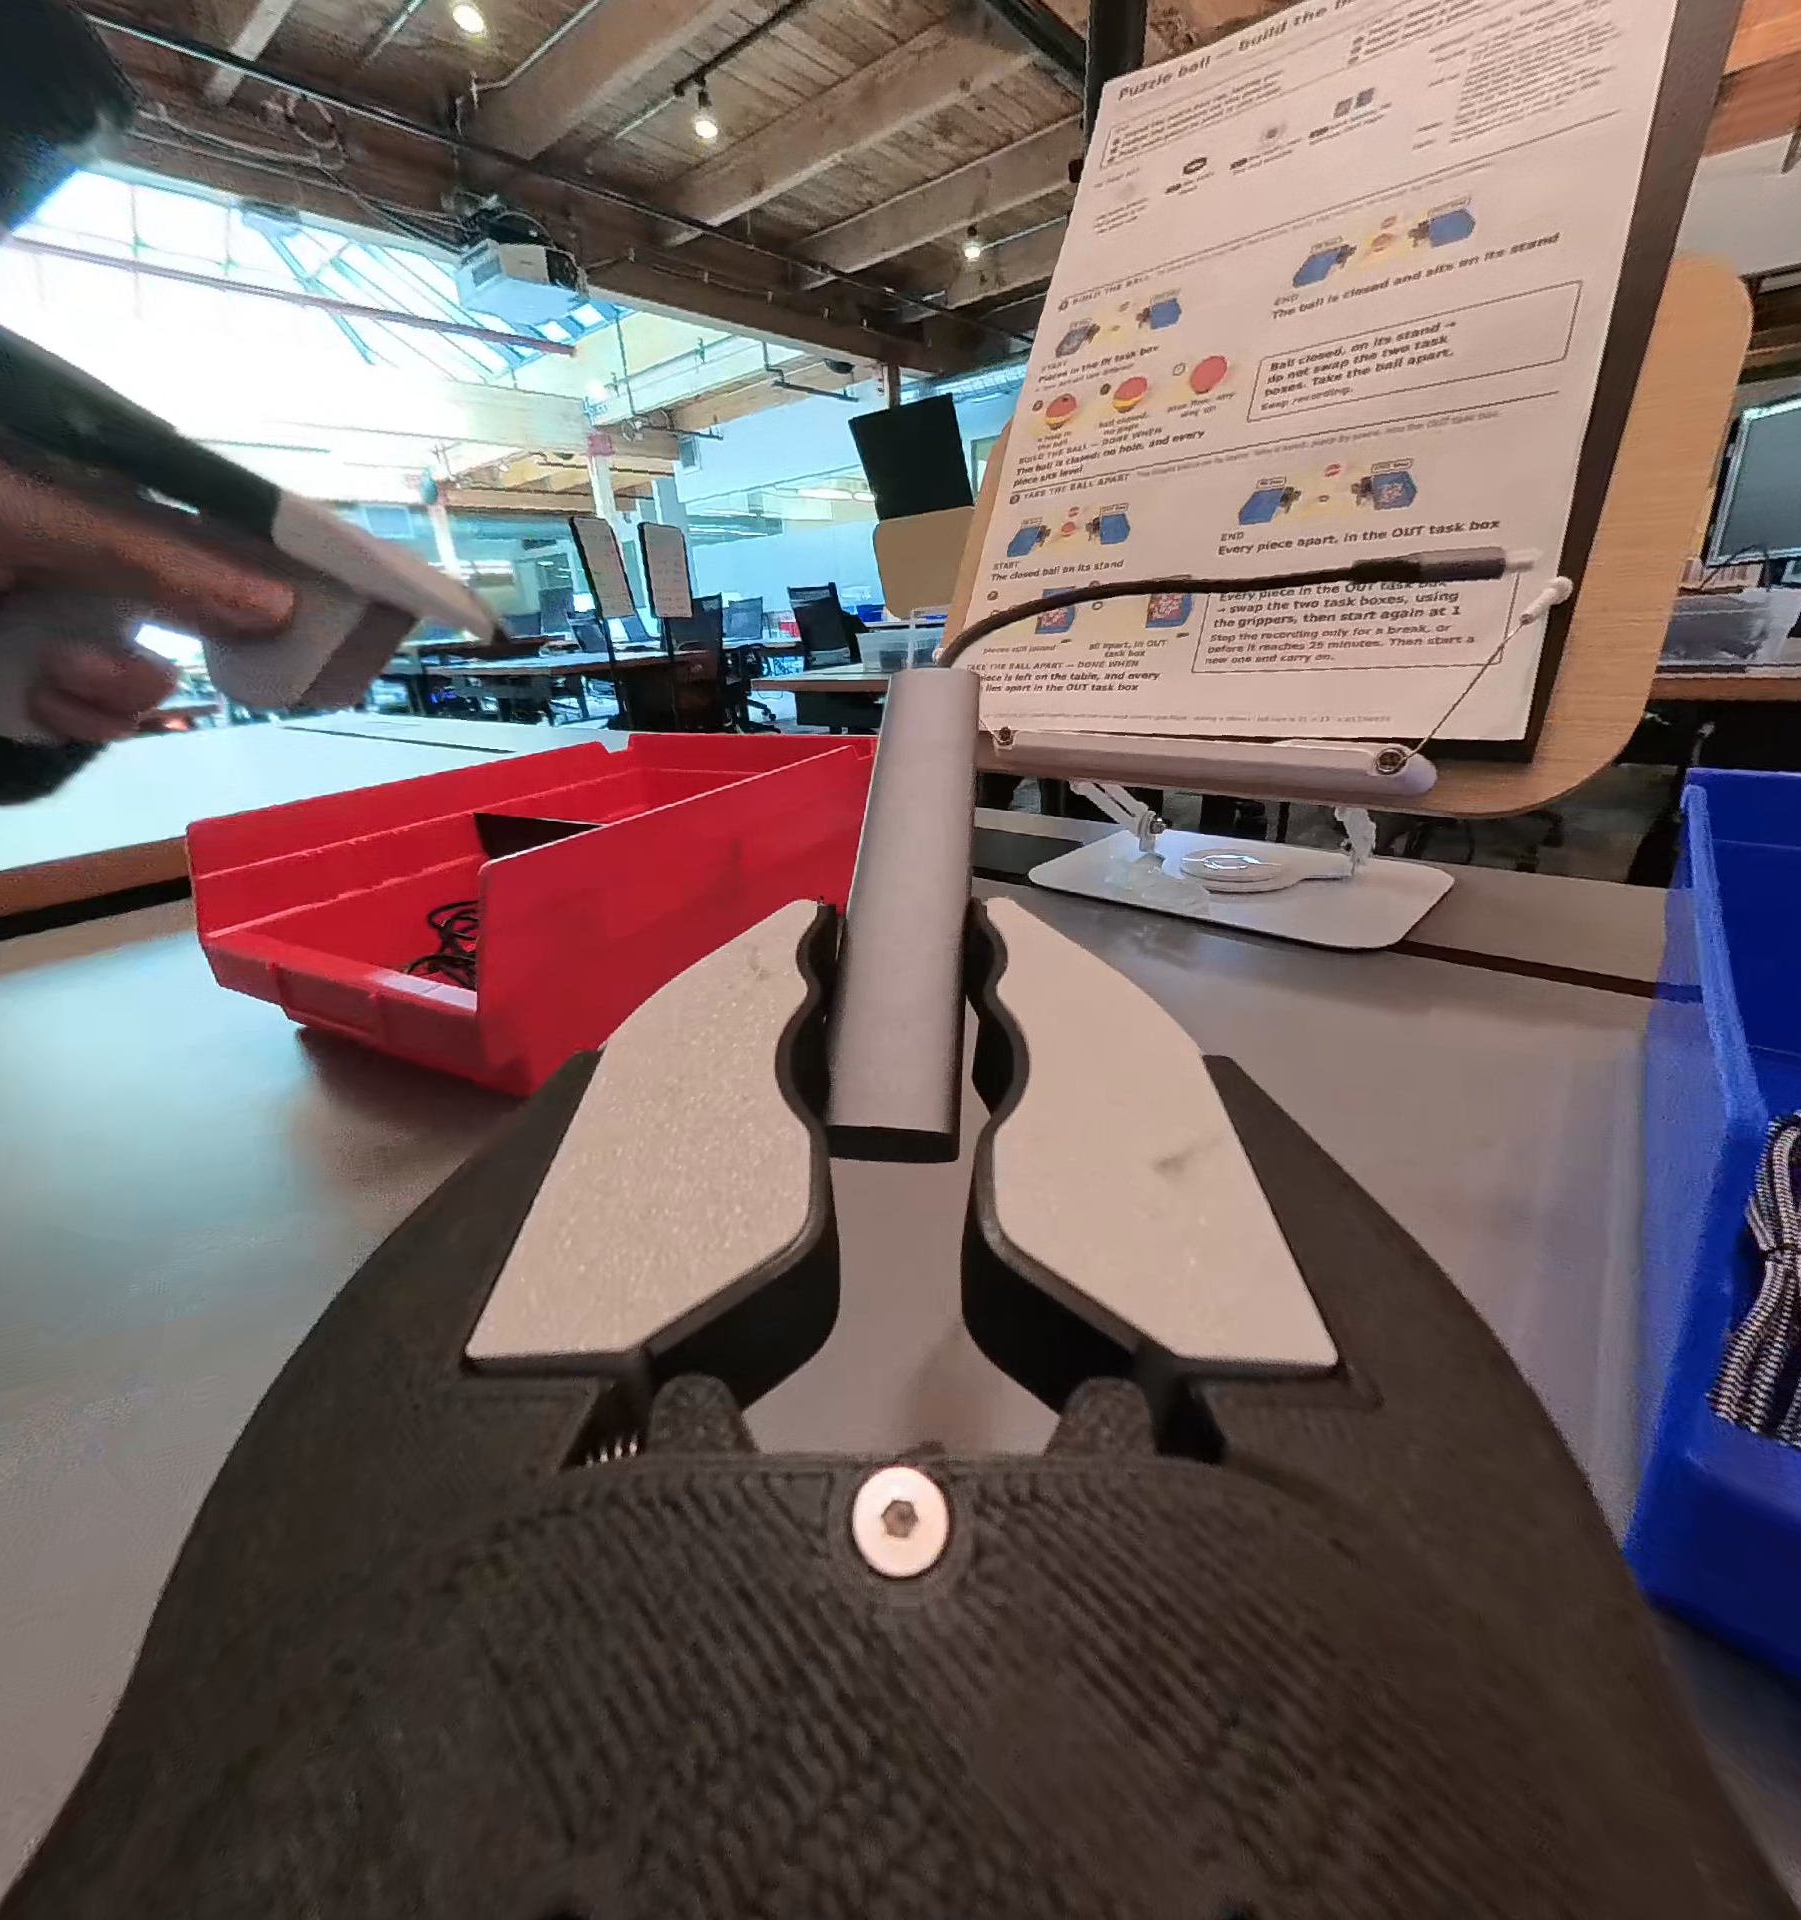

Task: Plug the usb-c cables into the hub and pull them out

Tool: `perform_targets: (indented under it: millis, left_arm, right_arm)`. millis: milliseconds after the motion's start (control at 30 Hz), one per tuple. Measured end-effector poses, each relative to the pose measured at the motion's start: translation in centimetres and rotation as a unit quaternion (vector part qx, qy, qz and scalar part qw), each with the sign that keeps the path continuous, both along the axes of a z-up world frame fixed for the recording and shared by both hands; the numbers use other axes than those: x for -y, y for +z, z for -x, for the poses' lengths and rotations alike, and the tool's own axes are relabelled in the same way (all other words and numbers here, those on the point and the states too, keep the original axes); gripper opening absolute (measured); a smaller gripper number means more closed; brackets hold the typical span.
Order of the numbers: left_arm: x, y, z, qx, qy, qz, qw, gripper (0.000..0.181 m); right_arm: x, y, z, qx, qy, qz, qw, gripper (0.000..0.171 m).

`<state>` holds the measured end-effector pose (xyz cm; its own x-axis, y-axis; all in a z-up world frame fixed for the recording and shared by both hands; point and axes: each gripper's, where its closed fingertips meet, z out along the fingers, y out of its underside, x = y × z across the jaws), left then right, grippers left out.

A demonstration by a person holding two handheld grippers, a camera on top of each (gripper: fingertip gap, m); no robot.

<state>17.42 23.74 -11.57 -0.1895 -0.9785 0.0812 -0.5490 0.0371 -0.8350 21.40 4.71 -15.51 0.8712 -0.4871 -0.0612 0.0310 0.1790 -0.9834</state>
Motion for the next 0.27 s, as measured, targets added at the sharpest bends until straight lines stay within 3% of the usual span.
perform_targets:
  millis: [67, 133, 267]
  left_arm:
    - [-4.4, -1.8, 1.3, -0.081, 0.029, -0.053, 0.995, 0.024]
    - [-6.5, -3.8, 1.9, -0.141, 0.03, -0.062, 0.988, 0.024]
    - [-6.5, -8.8, 2.4, -0.246, -0.032, -0.065, 0.966, 0.024]
  right_arm:
    - [-0.1, 0.0, -0.1, -0.004, 0.006, -0.004, 1.0, 0.024]
    - [-0.3, 0.0, 0.0, -0.004, 0.012, -0.001, 1.0, 0.024]
    - [-0.7, 0.0, 0.4, 0.012, 0.018, 0.009, 1.0, 0.024]
